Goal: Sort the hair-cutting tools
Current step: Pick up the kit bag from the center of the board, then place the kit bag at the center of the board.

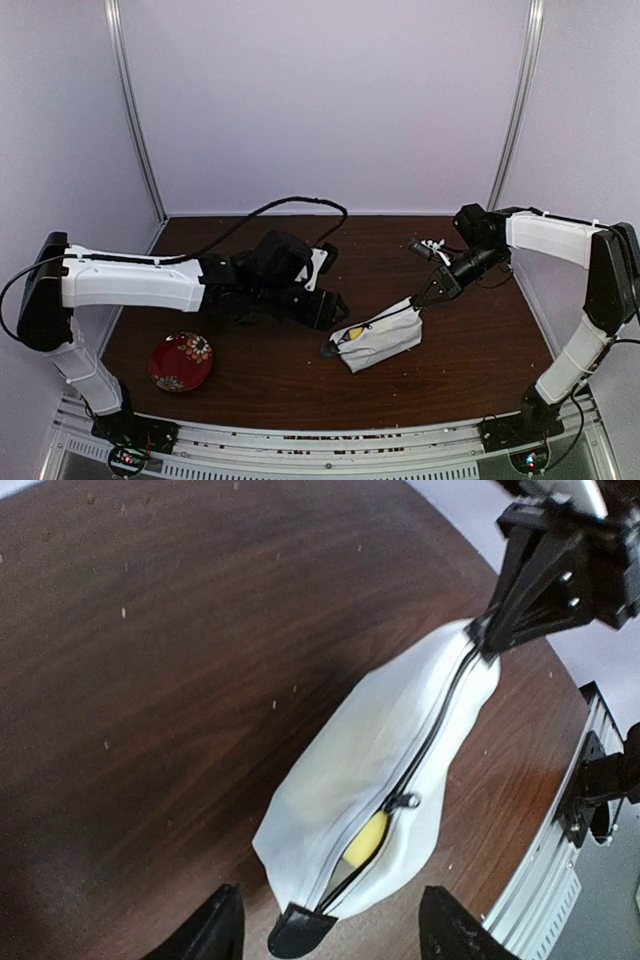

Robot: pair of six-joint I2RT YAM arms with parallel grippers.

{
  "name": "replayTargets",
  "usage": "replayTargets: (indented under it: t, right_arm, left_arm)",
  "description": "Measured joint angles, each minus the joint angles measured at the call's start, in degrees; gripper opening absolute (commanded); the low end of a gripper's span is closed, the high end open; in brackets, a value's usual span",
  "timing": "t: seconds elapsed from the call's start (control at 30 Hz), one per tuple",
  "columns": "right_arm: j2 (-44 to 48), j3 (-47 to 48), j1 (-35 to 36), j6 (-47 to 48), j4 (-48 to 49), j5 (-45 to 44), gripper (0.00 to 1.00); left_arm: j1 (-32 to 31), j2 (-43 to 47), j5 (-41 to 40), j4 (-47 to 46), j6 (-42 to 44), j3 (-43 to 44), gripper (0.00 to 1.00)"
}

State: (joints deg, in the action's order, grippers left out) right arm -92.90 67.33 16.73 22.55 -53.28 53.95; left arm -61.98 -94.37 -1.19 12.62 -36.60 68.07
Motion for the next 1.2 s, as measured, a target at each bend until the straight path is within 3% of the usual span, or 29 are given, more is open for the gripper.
replayTargets:
  t: [0.27, 0.37, 0.47, 0.57, 0.6, 1.07, 1.2]
  right_arm:
    - [0.0, 0.0, 0.0, 0.0, 0.0, 0.1, 0.00]
    - [0.0, 0.0, 0.0, 0.1, 0.0, 0.1, 0.00]
    - [0.0, 0.0, 0.0, 0.1, 0.0, 0.1, 0.00]
    - [0.0, 0.0, 0.0, 0.1, 0.0, 0.2, 0.00]
    - [0.0, 0.0, 0.0, 0.1, -0.1, 0.2, 0.00]
    - [1.9, -0.6, -3.7, -1.6, 0.0, 2.6, 0.00]
    - [1.9, -1.2, -3.7, -1.6, 0.0, 3.1, 0.00]
  left_arm:
    - [1.8, -4.5, 10.4, -6.2, -9.5, -10.0, 0.62]
    - [2.3, -6.2, 13.5, -8.5, -11.4, -10.5, 0.54]
    - [3.1, -8.0, 16.7, -12.0, -12.7, -10.5, 0.32]
    - [3.7, -9.3, 19.4, -14.5, -13.7, -10.5, 0.03]
    - [3.8, -9.4, 20.2, -15.2, -13.7, -10.6, 0.00]
    - [4.5, -1.3, 24.5, -24.2, -10.1, -17.8, 0.00]
    - [4.6, -1.7, 23.7, -18.9, -6.6, -15.2, 0.18]
